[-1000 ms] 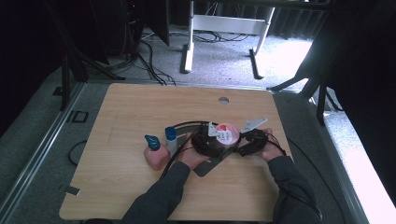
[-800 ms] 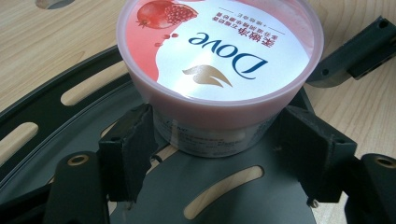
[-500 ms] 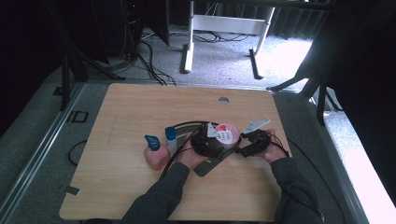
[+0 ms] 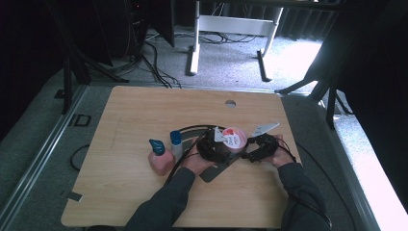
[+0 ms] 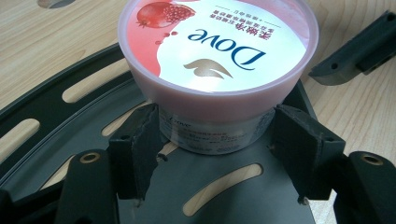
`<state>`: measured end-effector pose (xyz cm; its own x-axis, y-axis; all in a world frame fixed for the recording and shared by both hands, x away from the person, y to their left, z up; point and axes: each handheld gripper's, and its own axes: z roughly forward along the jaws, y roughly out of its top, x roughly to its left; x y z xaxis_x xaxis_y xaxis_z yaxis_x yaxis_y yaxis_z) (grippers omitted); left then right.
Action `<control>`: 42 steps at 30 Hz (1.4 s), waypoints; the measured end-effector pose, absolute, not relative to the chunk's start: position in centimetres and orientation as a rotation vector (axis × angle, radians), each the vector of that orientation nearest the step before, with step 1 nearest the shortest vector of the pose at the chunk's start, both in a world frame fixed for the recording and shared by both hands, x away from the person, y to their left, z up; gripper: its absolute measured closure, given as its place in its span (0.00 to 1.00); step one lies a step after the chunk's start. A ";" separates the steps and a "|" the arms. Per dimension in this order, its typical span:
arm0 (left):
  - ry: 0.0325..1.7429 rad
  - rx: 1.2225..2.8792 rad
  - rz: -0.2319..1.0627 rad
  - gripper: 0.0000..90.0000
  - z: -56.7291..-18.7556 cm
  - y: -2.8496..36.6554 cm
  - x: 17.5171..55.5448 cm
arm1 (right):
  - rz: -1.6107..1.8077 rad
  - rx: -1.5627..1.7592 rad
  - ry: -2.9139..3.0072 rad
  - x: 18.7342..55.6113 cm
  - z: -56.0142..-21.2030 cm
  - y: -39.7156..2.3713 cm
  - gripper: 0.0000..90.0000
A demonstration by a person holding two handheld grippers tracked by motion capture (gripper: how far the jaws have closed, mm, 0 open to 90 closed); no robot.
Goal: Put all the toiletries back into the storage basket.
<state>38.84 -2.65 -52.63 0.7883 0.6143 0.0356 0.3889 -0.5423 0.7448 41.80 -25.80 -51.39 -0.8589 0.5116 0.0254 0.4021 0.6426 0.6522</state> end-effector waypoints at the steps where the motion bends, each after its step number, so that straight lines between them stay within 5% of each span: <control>1: 0.740 2.210 0.377 0.37 -52.6 -2.6 38.8 | 1.011 0.750 2.699 41.8 -51.3 -25.7 0.21; 16: 0.772 2.168 0.370 0.38 -51.6 -1.4 38.3 | 1.051 0.813 2.645 40.8 -52.1 -27.2 0.25; 42: 0.744 2.157 0.252 0.61 -51.7 0.6 34.7 | 1.017 0.948 2.529 35.4 -54.0 -27.2 0.27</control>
